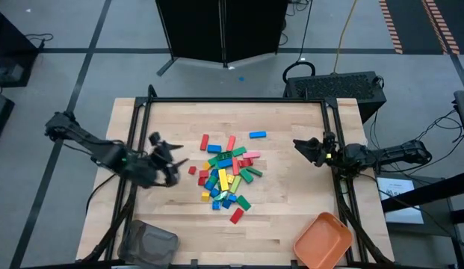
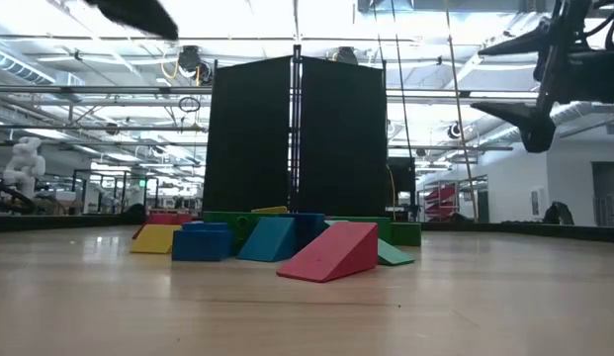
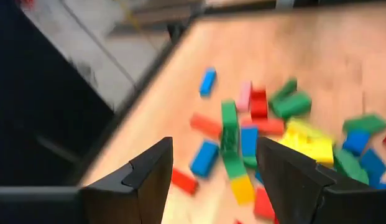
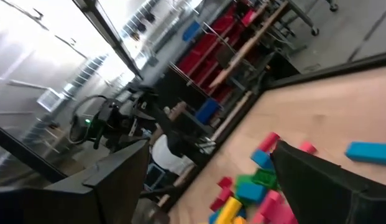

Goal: Sort blocks by size
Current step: Put the red triangular block into the black bin

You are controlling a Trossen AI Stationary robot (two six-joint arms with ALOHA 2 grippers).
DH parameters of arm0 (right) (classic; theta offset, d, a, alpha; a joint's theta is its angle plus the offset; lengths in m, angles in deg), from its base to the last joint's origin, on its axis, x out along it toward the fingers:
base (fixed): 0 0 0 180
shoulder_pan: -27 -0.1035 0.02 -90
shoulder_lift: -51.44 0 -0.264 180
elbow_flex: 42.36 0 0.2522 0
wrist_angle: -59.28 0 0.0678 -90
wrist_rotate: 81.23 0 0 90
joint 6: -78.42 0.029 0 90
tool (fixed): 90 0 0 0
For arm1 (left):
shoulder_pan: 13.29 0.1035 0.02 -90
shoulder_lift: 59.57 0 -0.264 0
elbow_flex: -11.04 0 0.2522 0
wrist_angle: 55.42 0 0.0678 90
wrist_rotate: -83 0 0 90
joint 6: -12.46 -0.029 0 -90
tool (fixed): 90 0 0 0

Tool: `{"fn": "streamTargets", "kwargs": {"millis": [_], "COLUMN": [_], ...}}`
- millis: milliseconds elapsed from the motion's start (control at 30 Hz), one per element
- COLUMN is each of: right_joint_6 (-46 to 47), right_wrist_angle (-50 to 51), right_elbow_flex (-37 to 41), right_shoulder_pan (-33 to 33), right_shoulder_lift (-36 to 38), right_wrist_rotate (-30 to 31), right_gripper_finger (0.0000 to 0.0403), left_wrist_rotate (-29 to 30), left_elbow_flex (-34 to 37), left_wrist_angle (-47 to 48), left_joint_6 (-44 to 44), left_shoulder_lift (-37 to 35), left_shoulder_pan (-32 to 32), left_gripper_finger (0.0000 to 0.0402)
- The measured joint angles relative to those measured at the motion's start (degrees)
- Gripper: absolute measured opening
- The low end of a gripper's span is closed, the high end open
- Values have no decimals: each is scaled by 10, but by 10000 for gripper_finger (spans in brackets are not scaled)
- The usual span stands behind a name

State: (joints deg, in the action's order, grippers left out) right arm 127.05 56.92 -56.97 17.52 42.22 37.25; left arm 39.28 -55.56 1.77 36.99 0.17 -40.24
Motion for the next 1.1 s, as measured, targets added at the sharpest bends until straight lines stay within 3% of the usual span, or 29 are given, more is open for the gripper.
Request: {"fn": "streamTargets", "kwargs": {"millis": [100,233,400,567,767,967,1100], "right_joint_6": [0,-23,-51,-58,-60,-50,-43], "right_wrist_angle": [11,14,14,14,17,14,14], "right_elbow_flex": [0,0,0,0,0,0,0], "right_shoulder_pan": [0,0,0,0,0,0,0], "right_shoulder_lift": [0,0,0,0,0,0,0], "right_wrist_rotate": [0,2,4,4,3,3,3], "right_gripper_finger": [329,329,329,329,329,329,329], "left_wrist_rotate": [-95,-204,-323,-448,-509,-520,-543], "left_elbow_flex": [1,1,6,56,131,186,217], "left_wrist_angle": [26,22,14,-30,-88,-211,-238], "left_joint_6": [19,-34,-123,-202,-267,-270,-269], "left_shoulder_lift": [54,88,84,55,54,56,57], "left_shoulder_pan": [38,83,154,245,322,339,338], "left_gripper_finger": [230,230,230,230,230,230,230]}}
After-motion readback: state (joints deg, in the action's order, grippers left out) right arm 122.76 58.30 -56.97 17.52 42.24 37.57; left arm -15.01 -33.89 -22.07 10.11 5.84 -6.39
